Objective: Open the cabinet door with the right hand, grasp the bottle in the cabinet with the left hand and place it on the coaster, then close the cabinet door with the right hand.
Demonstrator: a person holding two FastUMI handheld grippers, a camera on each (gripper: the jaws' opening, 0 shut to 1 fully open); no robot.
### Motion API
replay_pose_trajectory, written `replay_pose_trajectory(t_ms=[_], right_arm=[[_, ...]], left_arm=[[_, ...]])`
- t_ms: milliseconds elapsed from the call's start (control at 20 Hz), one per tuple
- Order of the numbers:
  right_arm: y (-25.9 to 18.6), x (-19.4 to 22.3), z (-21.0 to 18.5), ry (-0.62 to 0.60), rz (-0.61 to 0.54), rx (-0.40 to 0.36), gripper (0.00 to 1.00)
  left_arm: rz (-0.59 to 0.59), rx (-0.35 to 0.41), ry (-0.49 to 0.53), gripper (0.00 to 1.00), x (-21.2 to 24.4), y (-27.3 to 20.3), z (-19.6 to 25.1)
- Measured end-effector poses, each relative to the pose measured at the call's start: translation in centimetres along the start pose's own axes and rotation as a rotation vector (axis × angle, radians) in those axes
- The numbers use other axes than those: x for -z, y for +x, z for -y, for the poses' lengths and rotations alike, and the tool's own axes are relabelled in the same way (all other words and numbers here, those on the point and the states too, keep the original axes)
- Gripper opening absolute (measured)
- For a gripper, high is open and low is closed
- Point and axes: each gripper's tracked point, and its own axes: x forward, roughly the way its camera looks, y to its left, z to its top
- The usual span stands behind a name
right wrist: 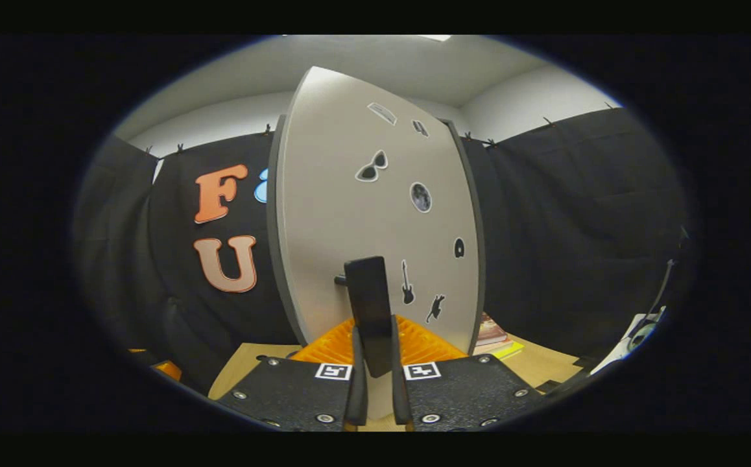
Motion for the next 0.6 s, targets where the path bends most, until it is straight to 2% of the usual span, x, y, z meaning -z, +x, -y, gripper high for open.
replay_pose_trajectory(t_ms=[50,100,150,250,400,450,500,600], right_arm=[[-0.1,-0.1,0.4,-0.008,0.001,0.010,0.15],[-0.5,-0.2,1.0,-0.012,-0.001,0.016,0.15],[-0.9,-0.2,1.4,-0.010,-0.003,0.020,0.11],[-1.8,-0.3,2.6,-0.001,-0.009,0.023,0.12],[-3.0,-0.5,4.6,-0.013,-0.001,0.032,0.10],[-3.5,-0.4,5.4,-0.012,-0.010,0.033,0.09],[-4.0,-0.5,6.3,-0.001,-0.013,0.031,0.11],[-4.9,-0.7,8.4,0.014,-0.010,0.022,0.08]], left_arm=[[-0.009,0.014,-0.006,0.99,0.5,0.1,0.7],[-0.018,0.027,-0.010,0.94,0.8,0.2,1.3],[-0.028,0.035,-0.012,0.96,1.1,0.2,1.8],[-0.031,0.048,-0.011,0.96,1.1,0.2,2.7],[-0.016,0.051,0.011,0.96,0.6,0.5,4.1],[-0.012,0.051,0.017,0.99,0.3,0.7,4.7],[-0.005,0.051,0.017,0.96,0.1,0.7,5.5],[0.004,0.054,0.012,0.99,0.0,1.0,7.7]])
